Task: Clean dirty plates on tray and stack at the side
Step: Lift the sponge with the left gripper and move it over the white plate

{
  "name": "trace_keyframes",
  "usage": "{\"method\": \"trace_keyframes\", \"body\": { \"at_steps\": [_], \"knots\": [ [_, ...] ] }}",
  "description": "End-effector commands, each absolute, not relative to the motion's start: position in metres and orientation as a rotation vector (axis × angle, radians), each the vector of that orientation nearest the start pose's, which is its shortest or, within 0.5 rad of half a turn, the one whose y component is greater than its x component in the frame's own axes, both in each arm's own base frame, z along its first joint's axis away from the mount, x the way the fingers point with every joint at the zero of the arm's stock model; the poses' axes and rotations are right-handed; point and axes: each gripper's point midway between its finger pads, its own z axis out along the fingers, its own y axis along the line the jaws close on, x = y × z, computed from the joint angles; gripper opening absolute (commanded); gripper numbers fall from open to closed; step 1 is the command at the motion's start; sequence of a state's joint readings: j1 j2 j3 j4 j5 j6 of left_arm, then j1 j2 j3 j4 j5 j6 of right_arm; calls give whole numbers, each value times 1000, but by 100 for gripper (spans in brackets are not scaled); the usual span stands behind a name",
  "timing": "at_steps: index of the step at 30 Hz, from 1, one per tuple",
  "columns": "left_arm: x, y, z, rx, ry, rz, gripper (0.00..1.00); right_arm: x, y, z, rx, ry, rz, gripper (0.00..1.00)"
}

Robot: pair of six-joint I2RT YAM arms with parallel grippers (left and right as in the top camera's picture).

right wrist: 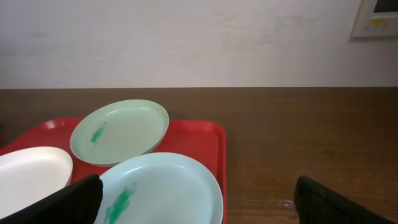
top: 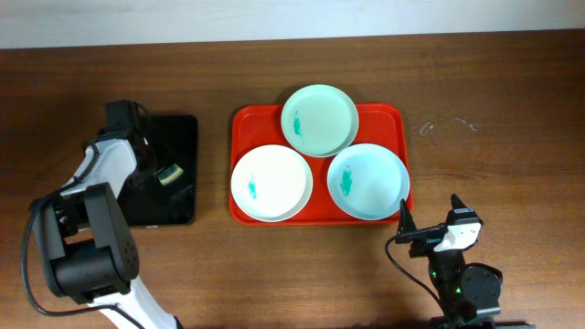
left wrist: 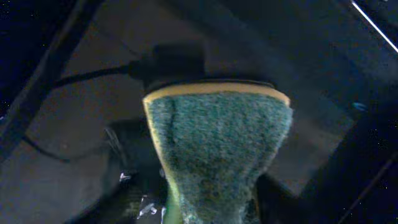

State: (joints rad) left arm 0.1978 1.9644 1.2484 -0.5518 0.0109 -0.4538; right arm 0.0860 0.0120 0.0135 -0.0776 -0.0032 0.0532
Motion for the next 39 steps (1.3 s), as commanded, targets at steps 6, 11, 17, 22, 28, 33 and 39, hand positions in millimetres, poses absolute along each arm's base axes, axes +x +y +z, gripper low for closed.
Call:
{"method": "trace_keyframes", "body": {
  "at_steps": [6, 11, 17, 22, 28, 33, 39],
  "knots": [
    [414, 89, 7, -916, 2684, -26, 0, 245, 22, 155, -25, 1653, 108, 99],
    [418, 89, 38, -904, 2651, -39, 0, 245, 22, 155, -25, 1653, 108, 98],
    [416, 88, 117, -855, 2507, -64, 0, 245, 22, 155, -25, 1653, 108, 98],
    [406, 86, 162, -827, 2421, -75, 0, 245, 22, 155, -25, 1653, 108, 98],
    [398, 86, 96, -863, 2534, -43, 0, 245, 22, 155, -25, 1653, 108, 98],
    [391, 76, 54, -761, 2677, -75, 0, 245, 22, 155, -25, 1653, 108, 98],
    [396, 38, 150, -614, 2555, -371, 0, 245, 22, 155, -25, 1653, 108, 99]
  ]
}}
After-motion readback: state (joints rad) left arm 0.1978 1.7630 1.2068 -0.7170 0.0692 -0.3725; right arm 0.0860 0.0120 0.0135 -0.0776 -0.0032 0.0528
